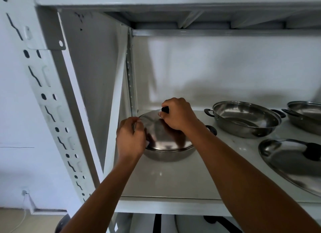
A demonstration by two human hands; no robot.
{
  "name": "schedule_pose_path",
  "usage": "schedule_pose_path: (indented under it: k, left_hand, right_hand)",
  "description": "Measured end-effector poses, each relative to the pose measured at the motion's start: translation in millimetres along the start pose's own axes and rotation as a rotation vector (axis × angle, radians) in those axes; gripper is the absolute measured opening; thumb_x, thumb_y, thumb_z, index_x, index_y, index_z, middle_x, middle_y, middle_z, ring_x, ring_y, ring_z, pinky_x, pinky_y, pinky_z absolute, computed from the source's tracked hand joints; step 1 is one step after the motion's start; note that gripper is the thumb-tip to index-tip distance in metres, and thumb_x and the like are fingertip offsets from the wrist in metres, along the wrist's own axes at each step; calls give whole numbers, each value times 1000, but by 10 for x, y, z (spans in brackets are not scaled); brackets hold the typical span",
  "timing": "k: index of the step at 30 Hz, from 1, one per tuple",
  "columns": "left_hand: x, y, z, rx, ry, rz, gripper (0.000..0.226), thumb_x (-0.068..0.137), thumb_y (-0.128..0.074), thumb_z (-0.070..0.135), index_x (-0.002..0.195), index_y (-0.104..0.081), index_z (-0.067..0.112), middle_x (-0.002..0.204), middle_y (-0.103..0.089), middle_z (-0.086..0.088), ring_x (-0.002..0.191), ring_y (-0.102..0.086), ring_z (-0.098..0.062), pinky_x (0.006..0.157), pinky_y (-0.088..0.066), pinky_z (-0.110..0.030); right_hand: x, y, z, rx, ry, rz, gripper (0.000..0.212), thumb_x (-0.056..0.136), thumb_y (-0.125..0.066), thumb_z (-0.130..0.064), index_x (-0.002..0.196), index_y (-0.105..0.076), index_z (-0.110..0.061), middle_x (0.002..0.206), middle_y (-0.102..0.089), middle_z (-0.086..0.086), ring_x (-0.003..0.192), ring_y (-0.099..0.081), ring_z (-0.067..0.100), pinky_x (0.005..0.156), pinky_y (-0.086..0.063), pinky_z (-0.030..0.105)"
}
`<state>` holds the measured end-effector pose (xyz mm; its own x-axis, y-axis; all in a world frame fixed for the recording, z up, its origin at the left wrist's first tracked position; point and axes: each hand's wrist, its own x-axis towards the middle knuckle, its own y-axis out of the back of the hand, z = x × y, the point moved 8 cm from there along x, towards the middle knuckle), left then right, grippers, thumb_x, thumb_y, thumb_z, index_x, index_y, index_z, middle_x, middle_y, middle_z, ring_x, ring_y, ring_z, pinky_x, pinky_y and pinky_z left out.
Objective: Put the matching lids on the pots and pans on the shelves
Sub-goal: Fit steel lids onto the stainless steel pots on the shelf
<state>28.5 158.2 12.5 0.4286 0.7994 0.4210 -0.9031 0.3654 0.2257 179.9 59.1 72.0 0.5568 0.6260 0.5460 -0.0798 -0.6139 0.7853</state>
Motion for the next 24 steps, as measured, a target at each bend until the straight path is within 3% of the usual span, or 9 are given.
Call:
schedule_pose_path:
  k: [5,10,11,13,15,17,19,21,24]
  left_hand:
    - [-24,-105,110,62,-80,5,31,83,-42,33,98,-65,20,108,-64,-3,102,-56,-26,92,-47,-46]
    - [-247,-354,481,354,-346,-20,31,86,-43,32,106,-63,20,119,-61,-2,115,-51,-28,100,-35,-51]
    - [-283,-430,557,378,-382,-32,30,86,-43,31,106,-63,19,120,-61,-2,114,-51,-29,99,-34,-50]
    - [-331,-563,711,386,-424,-49,31,86,-43,29,108,-63,19,118,-62,-2,112,-53,-29,97,-30,-45]
    - [-391,-698,871,368,-484,-67,29,87,-44,28,107,-64,20,116,-64,-2,108,-55,-29,94,-30,-41]
    - [-484,-833,1029,363,-558,-98,27,87,-48,28,106,-64,19,113,-65,-3,104,-58,-30,91,-34,-41]
    - [-648,-992,1175,378,-639,-149,26,85,-51,28,104,-65,17,109,-67,-5,99,-59,-32,89,-39,-43]
    - [-866,-1174,1332,424,-761,-172,26,82,-54,27,103,-66,16,104,-68,-5,95,-60,-31,88,-40,-42]
    - [-1171,-1555,1495,464,-904,-242,27,81,-54,25,104,-67,16,102,-68,-4,93,-61,-29,86,-41,-41]
  right_hand:
    - [-31,6,-41,10,22,-1,23,81,-71,-33,90,-71,-13,90,-72,6,88,-62,29,76,-50,34]
    - [-145,34,-36,60,17,-82,14,82,-64,-15,72,-56,-10,67,-57,5,67,-52,28,63,-40,34]
    - [-182,59,-18,79,38,-87,2,83,-62,-12,82,-63,-11,77,-64,7,74,-56,28,68,-43,36]
    - [-272,168,86,95,20,-82,36,86,-60,-10,122,-63,-10,114,-68,13,104,-61,28,90,-47,39]
    - [-388,348,278,100,-9,-24,50,86,-64,-15,134,-55,-9,129,-62,14,117,-58,29,100,-45,40]
    - [-536,572,513,124,-47,51,50,86,-67,-20,134,-56,-10,130,-62,13,115,-60,27,98,-47,38]
    - [-695,780,805,108,-104,88,44,87,-68,-26,128,-61,-13,125,-65,7,106,-62,16,89,-46,27]
    - [-824,974,1090,75,-121,98,30,86,-67,-31,113,-68,-16,110,-70,2,95,-63,11,78,-44,25]
    - [-982,1232,1471,37,-113,94,16,83,-69,-26,97,-70,-19,97,-70,-10,90,-63,8,79,-46,18]
